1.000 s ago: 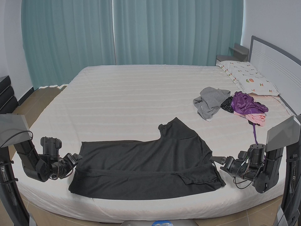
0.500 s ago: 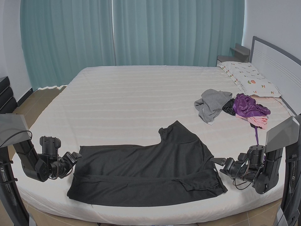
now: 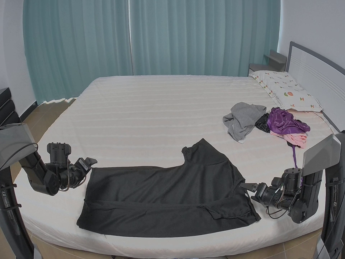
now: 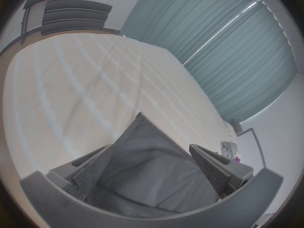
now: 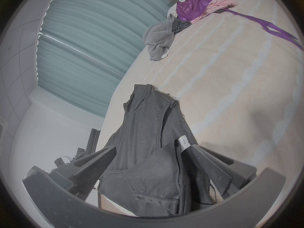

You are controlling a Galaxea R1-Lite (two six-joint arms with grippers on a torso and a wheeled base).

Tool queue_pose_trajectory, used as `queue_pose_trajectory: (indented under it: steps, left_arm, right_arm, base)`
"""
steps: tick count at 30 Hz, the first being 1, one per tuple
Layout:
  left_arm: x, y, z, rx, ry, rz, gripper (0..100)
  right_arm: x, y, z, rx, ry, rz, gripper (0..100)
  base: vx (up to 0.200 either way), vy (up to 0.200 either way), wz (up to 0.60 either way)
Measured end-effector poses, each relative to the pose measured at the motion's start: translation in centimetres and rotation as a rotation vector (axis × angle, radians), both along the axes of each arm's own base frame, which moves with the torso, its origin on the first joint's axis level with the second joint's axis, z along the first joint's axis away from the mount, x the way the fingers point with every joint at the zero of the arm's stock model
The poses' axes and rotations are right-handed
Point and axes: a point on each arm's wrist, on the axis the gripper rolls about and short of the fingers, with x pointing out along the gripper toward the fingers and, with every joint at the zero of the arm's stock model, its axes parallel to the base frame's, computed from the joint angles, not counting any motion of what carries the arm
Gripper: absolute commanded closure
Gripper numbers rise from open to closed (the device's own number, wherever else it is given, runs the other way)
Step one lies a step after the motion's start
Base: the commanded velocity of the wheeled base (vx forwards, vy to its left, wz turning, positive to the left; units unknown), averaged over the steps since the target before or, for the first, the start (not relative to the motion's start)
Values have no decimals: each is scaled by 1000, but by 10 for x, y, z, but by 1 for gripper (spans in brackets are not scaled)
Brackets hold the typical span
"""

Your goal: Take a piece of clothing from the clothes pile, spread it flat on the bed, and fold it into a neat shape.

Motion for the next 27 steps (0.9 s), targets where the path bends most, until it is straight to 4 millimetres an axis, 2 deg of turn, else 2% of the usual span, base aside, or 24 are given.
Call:
queue_pose_trajectory:
  steps: [9, 15, 20, 27]
  left_arm:
    - [65, 1, 6, 62, -103, -93, 0]
    - [101, 2, -19, 115, -101, -136, 0]
    - [111, 4, -40, 147, -73, -147, 0]
    - [111, 9, -54, 158, -49, -141, 0]
  right_arm:
    - [-1, 1, -1, -1, 4, 6, 0]
    - [-1, 2, -1, -1, 5, 8, 0]
    - [-2, 2, -2, -3, 8, 10, 0]
    - [-3, 2, -2, -4, 12, 11, 0]
  base:
    - [0, 0, 0]
    - [0, 0, 0]
    - [0, 0, 0]
    - [0, 0, 0]
